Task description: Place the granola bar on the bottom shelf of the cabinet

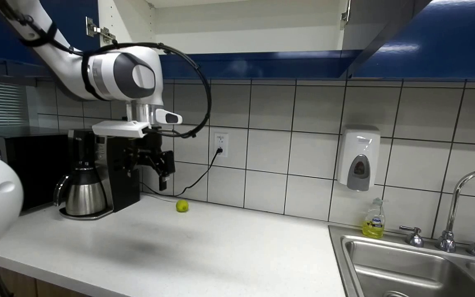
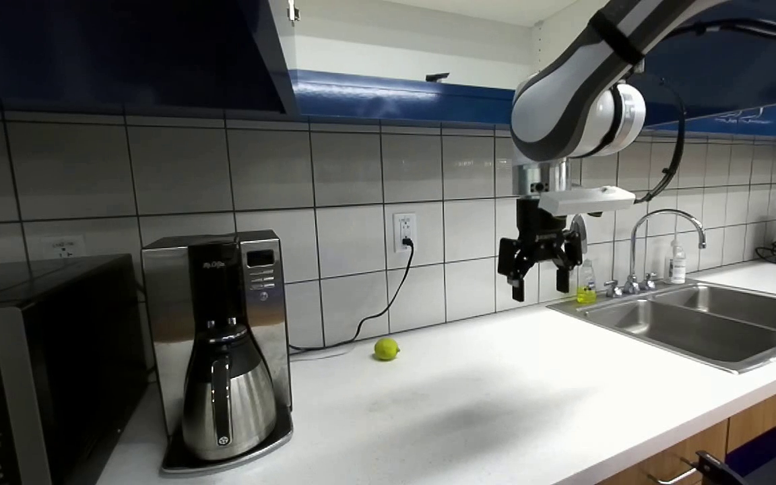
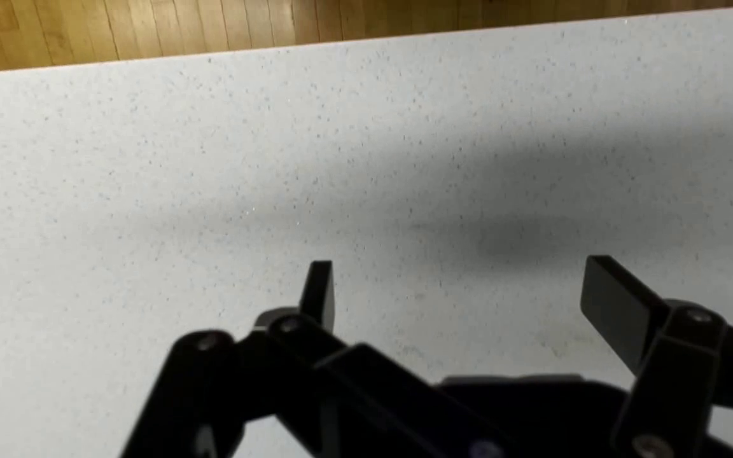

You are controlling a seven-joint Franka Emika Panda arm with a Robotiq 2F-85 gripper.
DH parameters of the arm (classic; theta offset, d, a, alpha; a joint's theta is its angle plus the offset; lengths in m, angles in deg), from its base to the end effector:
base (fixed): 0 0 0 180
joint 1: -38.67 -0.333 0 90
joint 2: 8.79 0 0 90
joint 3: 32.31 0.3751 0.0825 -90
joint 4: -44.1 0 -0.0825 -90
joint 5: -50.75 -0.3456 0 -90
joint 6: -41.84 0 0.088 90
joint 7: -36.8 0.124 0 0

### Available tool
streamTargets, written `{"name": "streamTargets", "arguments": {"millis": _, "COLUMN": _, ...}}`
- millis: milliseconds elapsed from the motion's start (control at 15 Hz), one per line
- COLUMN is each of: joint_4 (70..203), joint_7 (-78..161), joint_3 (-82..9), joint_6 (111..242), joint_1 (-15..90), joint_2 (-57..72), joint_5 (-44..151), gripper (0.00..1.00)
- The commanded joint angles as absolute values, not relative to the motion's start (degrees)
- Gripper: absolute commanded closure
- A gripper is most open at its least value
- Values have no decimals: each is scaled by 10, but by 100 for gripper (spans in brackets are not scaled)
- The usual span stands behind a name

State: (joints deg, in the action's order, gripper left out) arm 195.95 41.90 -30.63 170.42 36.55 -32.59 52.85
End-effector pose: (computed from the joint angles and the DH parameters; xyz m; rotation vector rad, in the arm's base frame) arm 0.3356 0.0212 0.4382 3.1018 -0.0037 0.0187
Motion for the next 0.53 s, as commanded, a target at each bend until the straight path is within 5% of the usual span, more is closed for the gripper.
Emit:
{"name": "streamTargets", "arguments": {"millis": 0, "joint_4": 1962, "joint_7": 392, "joint_3": -306, "joint_6": 1715, "joint_1": 364, "joint_2": -264, "joint_5": 524, "gripper": 0}}
{"name": "streamTargets", "arguments": {"millis": 467, "joint_4": 1964, "joint_7": 404, "joint_3": -303, "joint_6": 1705, "joint_1": 367, "joint_2": -237, "joint_5": 528, "gripper": 0}}
